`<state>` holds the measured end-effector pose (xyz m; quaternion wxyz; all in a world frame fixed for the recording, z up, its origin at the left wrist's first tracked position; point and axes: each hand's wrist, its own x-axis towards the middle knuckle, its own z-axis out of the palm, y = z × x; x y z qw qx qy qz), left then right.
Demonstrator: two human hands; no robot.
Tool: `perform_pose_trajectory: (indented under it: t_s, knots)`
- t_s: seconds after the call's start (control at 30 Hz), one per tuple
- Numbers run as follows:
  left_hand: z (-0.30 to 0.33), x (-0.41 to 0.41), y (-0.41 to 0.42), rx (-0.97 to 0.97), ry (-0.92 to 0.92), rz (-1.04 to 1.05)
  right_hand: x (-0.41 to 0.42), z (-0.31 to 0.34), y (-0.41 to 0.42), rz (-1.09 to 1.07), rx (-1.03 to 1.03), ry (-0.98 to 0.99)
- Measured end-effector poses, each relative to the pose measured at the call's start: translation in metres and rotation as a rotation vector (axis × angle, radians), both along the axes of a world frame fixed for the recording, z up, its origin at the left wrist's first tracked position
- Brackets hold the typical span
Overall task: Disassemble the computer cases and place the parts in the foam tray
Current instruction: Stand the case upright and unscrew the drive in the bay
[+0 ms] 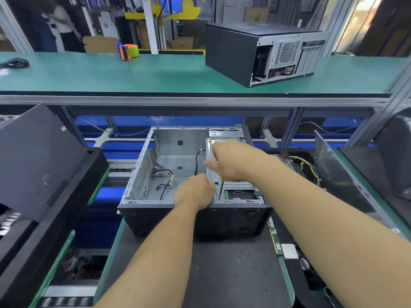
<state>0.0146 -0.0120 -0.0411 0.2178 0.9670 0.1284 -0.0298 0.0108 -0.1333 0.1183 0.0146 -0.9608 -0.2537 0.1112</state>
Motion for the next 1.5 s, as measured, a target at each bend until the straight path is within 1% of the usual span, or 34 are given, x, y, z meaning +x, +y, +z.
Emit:
perform_pose_trajectory:
  t_s: [0.07, 0.17, 0.23, 0.3, 0.37, 0.4, 0.47, 0.57, 0.63, 0.67, 0.73, 0.83, 0.9, 0.97, 1.03, 1.1, 1.17, 1.27, 1.33, 1.43, 1.47, 1.5]
  knots:
    - [0.000, 0.000, 0.000, 0.008, -0.001, 0.000, 0.004, 0.000, 0.001, -0.014, -0.112, -0.105]
    - [0.001, 0.000, 0.000, 0.014, -0.006, -0.007, 0.006, -0.003, 0.001, 0.047, -0.154, -0.165]
    - [0.001, 0.000, 0.000, 0.009, -0.007, -0.004, 0.007, -0.004, 0.001, 0.107, -0.099, -0.136]
    - [0.001, 0.000, 0.000, 0.015, -0.003, -0.010, 0.005, -0.002, -0.001, 0.166, 0.010, -0.046]
    - [0.000, 0.000, 0.001, 0.023, -0.003, -0.022, 0.004, -0.002, -0.003, 0.194, 0.074, 0.056]
    - [0.000, 0.000, 0.001, 0.024, -0.003, -0.023, 0.003, -0.001, -0.003, 0.189, 0.091, 0.094]
    - [0.001, 0.000, 0.001, 0.015, 0.000, -0.014, 0.002, -0.001, -0.002, 0.135, 0.093, 0.101]
    - [0.000, 0.000, 0.000, -0.007, -0.003, -0.002, 0.003, 0.000, -0.001, -0.005, -0.041, -0.034]
    - [-0.001, 0.000, 0.000, -0.002, -0.017, -0.006, 0.005, -0.001, 0.000, 0.013, -0.125, -0.137]
    - [-0.001, 0.000, 0.001, 0.002, -0.020, -0.008, 0.006, -0.001, 0.000, 0.047, -0.131, -0.144]
    - [-0.001, 0.000, 0.001, 0.007, -0.019, -0.011, 0.005, 0.001, -0.001, 0.102, -0.107, -0.085]
    - [0.000, 0.001, 0.001, 0.016, -0.010, -0.007, 0.003, 0.006, -0.006, 0.160, -0.036, 0.074]
    - [0.000, 0.001, 0.001, 0.018, -0.003, -0.008, 0.003, 0.006, -0.007, 0.168, -0.007, 0.098]
    - [0.000, 0.001, 0.001, 0.020, -0.007, -0.014, 0.002, 0.004, -0.007, 0.110, -0.006, 0.069]
    - [0.000, 0.000, 0.000, 0.025, -0.018, -0.017, 0.002, 0.004, -0.005, 0.040, -0.102, -0.001]
    - [0.000, 0.000, 0.000, 0.028, -0.021, -0.018, 0.004, 0.003, -0.004, 0.027, -0.171, -0.073]
    - [-0.001, 0.001, -0.001, 0.030, -0.016, -0.017, 0.006, 0.002, -0.004, 0.070, -0.152, -0.085]
    - [0.000, 0.001, 0.000, 0.027, -0.016, -0.006, 0.005, 0.004, -0.008, 0.164, 0.019, 0.025]
    - [0.000, 0.001, 0.000, 0.025, -0.012, -0.006, 0.003, 0.003, -0.007, 0.158, 0.054, 0.051]
    - [0.000, 0.002, 0.000, 0.023, -0.001, -0.007, 0.007, -0.001, -0.006, 0.039, -0.098, -0.053]
    - [0.000, 0.001, 0.000, 0.026, 0.000, -0.008, 0.007, -0.001, -0.006, 0.063, -0.099, -0.090]
    - [0.000, 0.002, 0.000, 0.025, -0.003, -0.009, 0.008, -0.001, -0.006, 0.075, -0.072, -0.077]
